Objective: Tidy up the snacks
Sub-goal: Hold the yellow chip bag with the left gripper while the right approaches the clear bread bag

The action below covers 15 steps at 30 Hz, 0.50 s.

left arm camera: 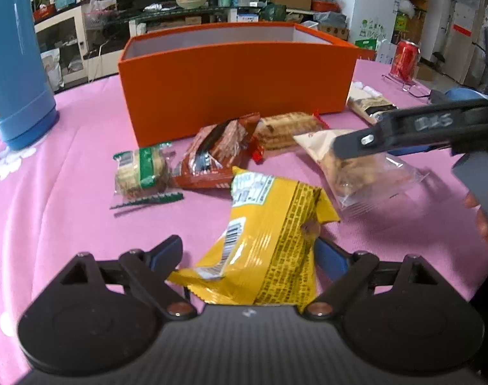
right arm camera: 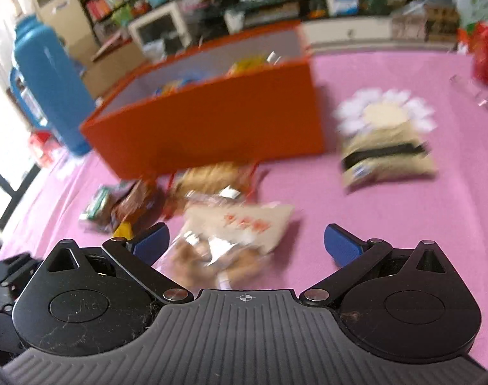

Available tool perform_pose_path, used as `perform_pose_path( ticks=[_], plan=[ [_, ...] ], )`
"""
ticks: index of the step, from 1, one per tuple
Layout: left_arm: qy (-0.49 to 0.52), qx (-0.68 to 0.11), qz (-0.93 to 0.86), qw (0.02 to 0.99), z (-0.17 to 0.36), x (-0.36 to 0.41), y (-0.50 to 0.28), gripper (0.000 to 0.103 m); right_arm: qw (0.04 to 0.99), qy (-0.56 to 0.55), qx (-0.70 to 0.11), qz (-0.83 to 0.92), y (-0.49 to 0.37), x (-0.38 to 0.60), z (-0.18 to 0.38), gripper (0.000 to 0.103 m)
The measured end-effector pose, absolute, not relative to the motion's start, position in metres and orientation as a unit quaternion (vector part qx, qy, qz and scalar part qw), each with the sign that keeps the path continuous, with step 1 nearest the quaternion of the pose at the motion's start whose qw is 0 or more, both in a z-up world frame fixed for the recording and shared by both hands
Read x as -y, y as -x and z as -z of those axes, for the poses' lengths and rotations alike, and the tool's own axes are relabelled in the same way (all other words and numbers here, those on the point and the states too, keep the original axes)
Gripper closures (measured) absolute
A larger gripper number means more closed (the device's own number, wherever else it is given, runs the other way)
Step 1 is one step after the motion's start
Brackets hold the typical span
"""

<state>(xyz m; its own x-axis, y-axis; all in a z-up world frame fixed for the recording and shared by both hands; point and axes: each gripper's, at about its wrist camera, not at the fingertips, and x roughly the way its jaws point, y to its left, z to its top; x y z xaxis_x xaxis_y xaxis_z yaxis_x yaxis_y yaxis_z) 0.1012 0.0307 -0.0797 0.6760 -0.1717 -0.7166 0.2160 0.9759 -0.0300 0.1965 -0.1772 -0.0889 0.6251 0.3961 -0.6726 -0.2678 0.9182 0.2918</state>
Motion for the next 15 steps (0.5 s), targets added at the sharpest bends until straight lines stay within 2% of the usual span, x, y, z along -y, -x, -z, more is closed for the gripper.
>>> perform_pose_path(
  ticks=[8, 12, 15],
  plan=[
    [-0.029, -0.392, 0.101, 0.914, 0.086, -0.024, -0.106, 0.014, 0.898, -0.005, -0.405, -0.171, -0.202, 0.141, 0.104, 0.02],
    [-0.032, -0.389, 0.127, 0.912, 0.084, -0.021, -0.102, 0.032, 0.901, 0.011, -0.401, -0.164, -0.196, 0.152, 0.106, 0.019],
    [-0.048, -0.391, 0.143, 0.908, 0.084, -0.013, -0.096, 0.031, 0.904, 0.022, -0.402, -0.143, -0.19, 0.173, 0.107, 0.019]
  ],
)
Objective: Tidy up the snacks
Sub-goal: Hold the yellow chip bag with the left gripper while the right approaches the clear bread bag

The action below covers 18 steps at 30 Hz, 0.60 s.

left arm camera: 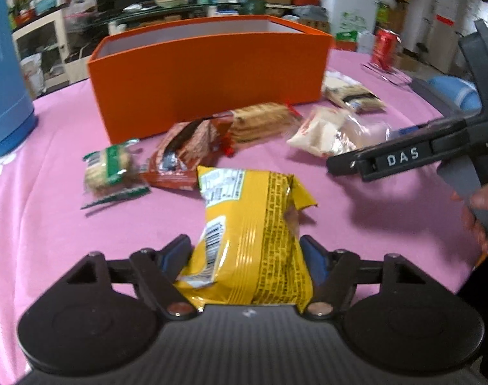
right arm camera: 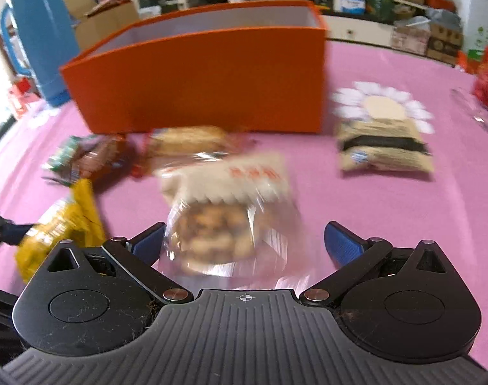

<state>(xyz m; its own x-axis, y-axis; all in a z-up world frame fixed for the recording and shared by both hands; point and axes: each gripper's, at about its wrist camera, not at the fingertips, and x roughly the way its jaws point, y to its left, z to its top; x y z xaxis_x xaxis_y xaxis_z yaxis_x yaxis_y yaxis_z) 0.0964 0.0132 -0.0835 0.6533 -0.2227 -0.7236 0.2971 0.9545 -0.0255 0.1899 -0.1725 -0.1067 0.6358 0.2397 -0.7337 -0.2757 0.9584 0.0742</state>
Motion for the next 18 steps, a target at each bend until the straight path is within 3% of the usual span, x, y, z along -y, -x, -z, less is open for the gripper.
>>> perform_pose_path(
  ticks=[4, 10, 18],
  plan=[
    [-0.047, -0.391, 0.131, 0.91, 0.082, -0.014, -0.096, 0.014, 0.907, 0.04, -0.4, -0.127, -0.18, 0.191, 0.109, 0.019],
    [-0.002, -0.403, 0.122, 0.907, 0.083, -0.019, -0.107, 0.01, 0.916, -0.002, -0.369, -0.155, -0.18, 0.197, 0.092, 0.019],
    [-0.015, -0.401, 0.121, 0.908, 0.087, -0.016, -0.107, 0.01, 0.92, 0.074, -0.35, -0.161, -0.203, 0.173, 0.092, 0.019]
  ],
)
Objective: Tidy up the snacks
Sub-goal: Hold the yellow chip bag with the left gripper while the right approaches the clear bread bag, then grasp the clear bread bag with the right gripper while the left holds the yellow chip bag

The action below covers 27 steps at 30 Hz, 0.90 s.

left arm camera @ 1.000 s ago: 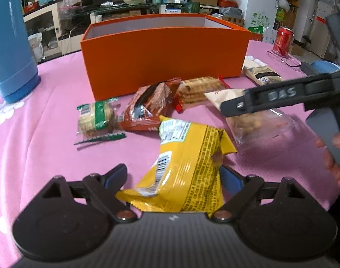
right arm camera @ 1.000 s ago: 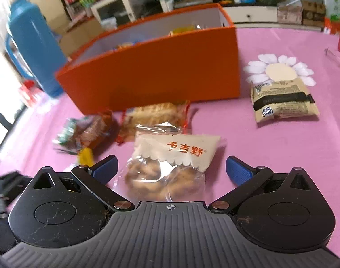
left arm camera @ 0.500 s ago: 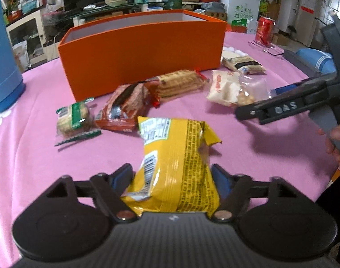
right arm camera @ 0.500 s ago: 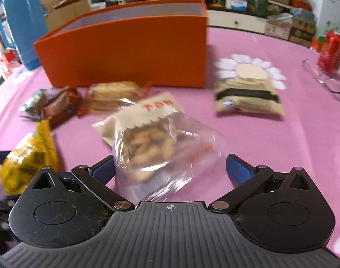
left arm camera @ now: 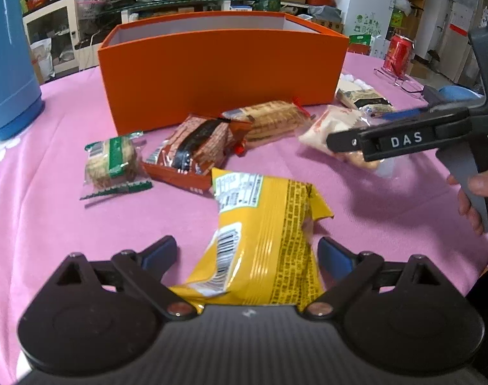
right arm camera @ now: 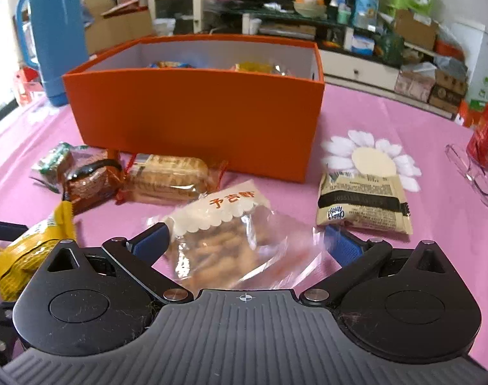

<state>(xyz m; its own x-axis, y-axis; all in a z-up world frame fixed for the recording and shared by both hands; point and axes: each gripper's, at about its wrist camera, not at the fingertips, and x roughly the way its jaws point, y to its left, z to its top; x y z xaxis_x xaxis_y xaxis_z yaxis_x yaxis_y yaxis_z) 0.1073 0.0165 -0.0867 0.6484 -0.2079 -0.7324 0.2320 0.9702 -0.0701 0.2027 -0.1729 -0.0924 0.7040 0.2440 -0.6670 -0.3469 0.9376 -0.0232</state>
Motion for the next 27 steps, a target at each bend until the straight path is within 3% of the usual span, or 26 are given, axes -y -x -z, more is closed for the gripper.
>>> perform_pose_path(
  ticks=[4, 9, 14, 24, 26, 27],
  plan=[
    [-0.008, -0.402, 0.12, 0.908, 0.086, -0.021, -0.107, 0.01, 0.901, 0.013, -0.386, -0.196, -0.199, 0.184, 0.095, 0.019],
    [0.014, -0.402, 0.12, 0.908, 0.084, -0.025, -0.11, 0.01, 0.911, -0.002, -0.364, -0.195, -0.181, 0.198, 0.089, 0.019],
    [-0.007, -0.4, 0.118, 0.909, 0.086, -0.018, -0.11, 0.01, 0.9, -0.09, -0.38, -0.191, -0.204, 0.207, 0.09, 0.02],
    [-0.044, -0.394, 0.112, 0.911, 0.089, -0.008, -0.107, 0.009, 0.912, 0.064, -0.38, -0.139, -0.216, 0.148, 0.111, 0.019],
    [-0.04, -0.389, 0.111, 0.914, 0.088, -0.009, -0.106, 0.02, 0.916, 0.052, -0.374, -0.139, -0.217, 0.151, 0.111, 0.022],
    [-0.039, -0.386, 0.114, 0.915, 0.087, -0.009, -0.106, 0.035, 0.917, 0.05, -0.371, -0.135, -0.216, 0.152, 0.11, 0.033]
  ],
)
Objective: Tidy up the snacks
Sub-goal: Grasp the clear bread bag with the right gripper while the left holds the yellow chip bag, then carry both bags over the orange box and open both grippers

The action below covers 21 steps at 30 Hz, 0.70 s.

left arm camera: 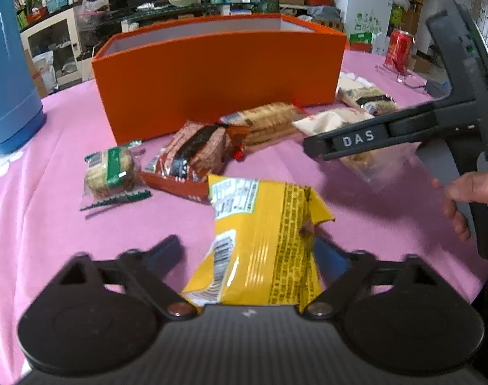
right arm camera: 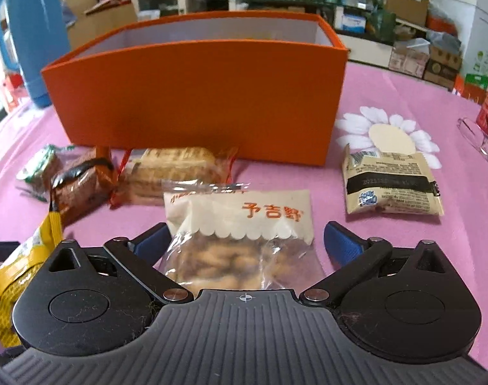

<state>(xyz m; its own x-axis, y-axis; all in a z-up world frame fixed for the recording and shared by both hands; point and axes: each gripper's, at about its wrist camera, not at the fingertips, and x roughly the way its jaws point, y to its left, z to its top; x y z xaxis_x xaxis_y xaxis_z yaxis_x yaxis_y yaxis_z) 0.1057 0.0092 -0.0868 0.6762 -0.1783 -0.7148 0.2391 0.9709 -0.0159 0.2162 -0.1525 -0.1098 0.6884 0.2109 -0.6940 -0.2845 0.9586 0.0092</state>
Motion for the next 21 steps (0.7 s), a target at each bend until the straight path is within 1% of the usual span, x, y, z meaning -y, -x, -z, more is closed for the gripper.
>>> perform_pose_path(
  ticks=[1, 2, 4, 8, 14, 17, 21],
  plan=[
    [-0.04, -0.381, 0.114, 0.917, 0.085, -0.01, -0.105, 0.044, 0.919, 0.047, -0.368, -0.136, -0.215, 0.154, 0.108, 0.047],
    [-0.039, -0.381, 0.112, 0.917, 0.084, -0.011, -0.105, 0.046, 0.919, 0.042, -0.367, -0.138, -0.214, 0.158, 0.106, 0.049],
    [-0.029, -0.385, 0.106, 0.916, 0.082, -0.015, -0.104, 0.049, 0.916, 0.021, -0.372, -0.151, -0.21, 0.165, 0.103, 0.056],
    [0.002, -0.399, 0.097, 0.912, 0.072, -0.027, -0.099, 0.05, 0.911, -0.003, -0.377, -0.167, -0.189, 0.184, 0.096, 0.057],
    [0.022, -0.366, 0.102, 0.925, 0.034, -0.037, -0.084, 0.05, 0.92, -0.007, -0.356, -0.163, -0.158, 0.212, 0.085, 0.057],
    [0.03, -0.344, 0.103, 0.933, 0.011, -0.039, -0.101, 0.05, 0.925, -0.041, -0.342, -0.163, -0.158, 0.225, 0.07, 0.057],
    [0.043, -0.308, 0.092, 0.946, -0.022, -0.038, -0.15, 0.05, 0.937, -0.061, -0.295, -0.174, -0.179, 0.221, 0.032, 0.057]
  ],
)
